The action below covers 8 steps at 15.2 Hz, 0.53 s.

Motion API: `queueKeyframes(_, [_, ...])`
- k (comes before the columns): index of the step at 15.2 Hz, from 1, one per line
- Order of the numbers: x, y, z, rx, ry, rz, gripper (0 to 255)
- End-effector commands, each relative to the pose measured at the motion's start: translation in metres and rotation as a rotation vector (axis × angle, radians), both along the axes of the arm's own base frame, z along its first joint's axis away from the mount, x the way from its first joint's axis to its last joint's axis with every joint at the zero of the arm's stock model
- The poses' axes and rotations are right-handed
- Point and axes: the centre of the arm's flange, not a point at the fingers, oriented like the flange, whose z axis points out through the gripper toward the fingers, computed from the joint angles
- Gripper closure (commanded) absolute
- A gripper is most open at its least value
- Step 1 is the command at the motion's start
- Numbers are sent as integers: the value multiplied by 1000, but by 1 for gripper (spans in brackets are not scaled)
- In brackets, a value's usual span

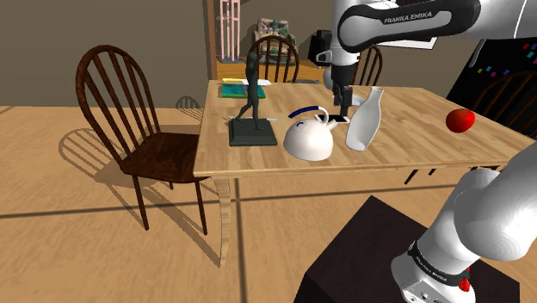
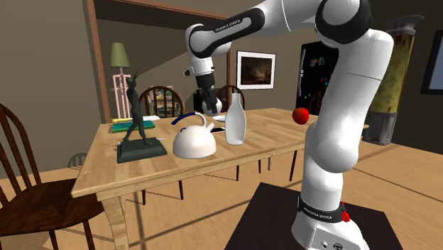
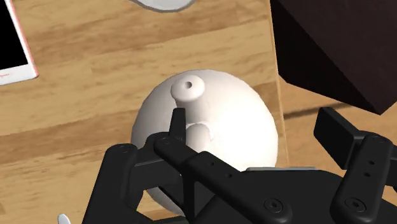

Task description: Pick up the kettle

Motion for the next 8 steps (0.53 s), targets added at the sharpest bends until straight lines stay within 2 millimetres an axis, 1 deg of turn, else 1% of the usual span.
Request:
queueKeyframes(1, [26, -2, -5, -14, 12, 95, 0])
queueKeyframes(2, [38, -3, -7, -20, 17, 140, 0])
queueKeyframes(3, [40, -3, -8, -21, 18, 147, 0])
queueKeyframes(8, [40, -3, -34, -21, 18, 147, 0])
